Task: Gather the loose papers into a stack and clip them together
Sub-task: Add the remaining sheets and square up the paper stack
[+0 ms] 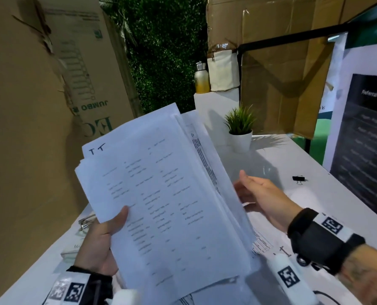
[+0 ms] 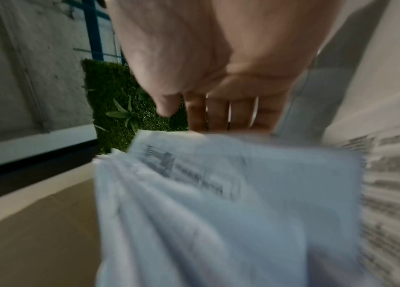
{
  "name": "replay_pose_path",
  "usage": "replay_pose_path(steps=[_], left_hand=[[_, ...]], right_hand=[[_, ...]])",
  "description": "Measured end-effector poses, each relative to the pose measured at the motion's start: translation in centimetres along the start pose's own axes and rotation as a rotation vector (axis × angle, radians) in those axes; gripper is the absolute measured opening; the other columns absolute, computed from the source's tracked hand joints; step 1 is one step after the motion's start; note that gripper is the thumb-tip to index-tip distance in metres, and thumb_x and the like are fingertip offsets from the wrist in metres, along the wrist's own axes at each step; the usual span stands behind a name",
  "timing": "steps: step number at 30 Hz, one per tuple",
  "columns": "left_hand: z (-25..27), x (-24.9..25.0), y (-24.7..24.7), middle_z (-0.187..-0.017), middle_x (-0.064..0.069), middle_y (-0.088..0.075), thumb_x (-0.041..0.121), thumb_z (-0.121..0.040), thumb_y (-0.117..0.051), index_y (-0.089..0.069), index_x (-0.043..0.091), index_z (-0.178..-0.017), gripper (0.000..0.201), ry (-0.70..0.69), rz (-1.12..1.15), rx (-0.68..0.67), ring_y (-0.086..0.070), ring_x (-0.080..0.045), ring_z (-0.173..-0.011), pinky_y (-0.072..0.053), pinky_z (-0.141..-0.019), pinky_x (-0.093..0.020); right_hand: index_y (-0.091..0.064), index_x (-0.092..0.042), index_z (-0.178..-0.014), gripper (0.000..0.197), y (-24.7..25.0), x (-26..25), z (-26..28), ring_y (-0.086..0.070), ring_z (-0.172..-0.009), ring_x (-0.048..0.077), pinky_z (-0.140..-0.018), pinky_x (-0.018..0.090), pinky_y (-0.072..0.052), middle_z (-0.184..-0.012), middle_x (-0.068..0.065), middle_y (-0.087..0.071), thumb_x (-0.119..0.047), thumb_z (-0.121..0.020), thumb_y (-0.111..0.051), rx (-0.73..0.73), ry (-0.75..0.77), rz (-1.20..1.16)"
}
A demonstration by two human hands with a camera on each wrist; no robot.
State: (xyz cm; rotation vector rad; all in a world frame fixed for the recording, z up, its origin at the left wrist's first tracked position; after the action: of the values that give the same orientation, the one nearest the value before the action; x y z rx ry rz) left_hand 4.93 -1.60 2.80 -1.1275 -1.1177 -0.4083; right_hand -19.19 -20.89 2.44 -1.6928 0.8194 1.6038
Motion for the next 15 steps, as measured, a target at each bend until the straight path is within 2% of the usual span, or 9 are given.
replay_pose_path(steps=[2,3,4,6,8,10,15], left_hand=[[0.1,0.8,0.3,-0.123,-0.013,-0.069,0.008,-0.098,-0.04,-0.071,0.019,-0.115,0.037,-0.058,0.0,-0.004,-0.069,-0.037,-0.104,-0.055,-0.081,-0.058],[0.3,1.0,0.2,-0.124,-0.012,-0.069,0.007,-0.096,-0.041,-0.072,0.021,-0.114,0.039,-0.076,-0.007,-0.019,-0.068,-0.037,-0.104,-0.055,-0.08,-0.058],[0.4,1.2,0.0,-0.123,-0.011,-0.07,0.006,-0.095,-0.041,-0.074,0.023,-0.11,0.04,-0.088,-0.02,-0.033,-0.069,-0.037,-0.104,-0.055,-0.08,-0.059],[0.6,1.3,-0.3,-0.12,-0.01,-0.071,0.004,-0.094,-0.042,-0.077,0.024,-0.104,0.042,-0.113,-0.039,-0.043,-0.07,-0.036,-0.101,-0.056,-0.078,-0.057],[0.7,1.5,-0.1,-0.119,-0.009,-0.072,0.0,-0.094,-0.043,-0.077,0.024,-0.102,0.043,-0.146,-0.047,-0.017,-0.072,-0.033,-0.097,-0.058,-0.075,-0.053],[0.7,1.7,-0.2,-0.119,-0.006,-0.072,-0.002,-0.093,-0.043,-0.076,0.025,-0.104,0.044,-0.179,-0.053,-0.017,-0.073,-0.03,-0.097,-0.058,-0.076,-0.051],[0.7,2.1,0.1,-0.114,-0.003,-0.075,0.007,-0.077,-0.058,-0.078,0.031,-0.098,0.038,-0.195,-0.097,-0.002,-0.073,-0.028,-0.097,-0.057,-0.081,-0.052]], right_hand=[[-0.064,-0.006,-0.094,0.036,2.3,0.1,-0.9,-0.062,-0.073,0.021,-0.063,0.028,-0.045,-0.089,0.012,-0.071,-0.042,-0.091,-0.06,0.145,0.011,0.213],[-0.062,-0.006,-0.1,0.033,3.0,0.6,-1.2,-0.06,-0.073,0.019,-0.06,0.024,-0.045,-0.093,0.012,-0.068,-0.037,-0.09,-0.065,0.164,-0.02,0.372],[-0.059,-0.007,-0.11,0.04,3.4,1.5,-1.5,-0.058,-0.077,0.018,-0.061,0.02,-0.046,-0.101,0.011,-0.065,-0.036,-0.086,-0.071,0.142,-0.091,0.563],[-0.049,-0.012,-0.13,0.075,3.9,3.9,-1.6,-0.059,-0.099,0.02,-0.079,0.026,-0.049,-0.122,0.008,-0.06,-0.051,-0.074,-0.078,0.051,-0.283,0.948],[-0.041,-0.015,-0.139,0.097,4.0,4.9,-1.2,-0.056,-0.118,0.023,-0.096,0.033,-0.048,-0.136,0.004,-0.055,-0.065,-0.065,-0.078,0.009,-0.38,1.186],[-0.044,-0.016,-0.133,0.099,3.6,5.1,-1.2,-0.058,-0.116,0.023,-0.097,0.037,-0.049,-0.133,0.003,-0.058,-0.071,-0.058,-0.078,-0.016,-0.403,1.283],[-0.056,-0.017,-0.103,0.078,2.7,5.5,-1.7,-0.066,-0.095,0.022,-0.084,0.033,-0.055,-0.107,0.001,-0.069,-0.071,-0.052,-0.08,-0.036,-0.401,1.336]])
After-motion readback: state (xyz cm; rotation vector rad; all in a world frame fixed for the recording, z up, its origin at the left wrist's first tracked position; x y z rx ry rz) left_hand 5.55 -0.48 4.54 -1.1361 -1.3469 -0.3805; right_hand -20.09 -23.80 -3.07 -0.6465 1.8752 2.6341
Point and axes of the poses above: each hand's wrist, its own z-axis away from the middle knuckle, its own y-axis out of the back of the hand, x = y × z, the point moved 10 cm from there along -z, towards the middle knuckle
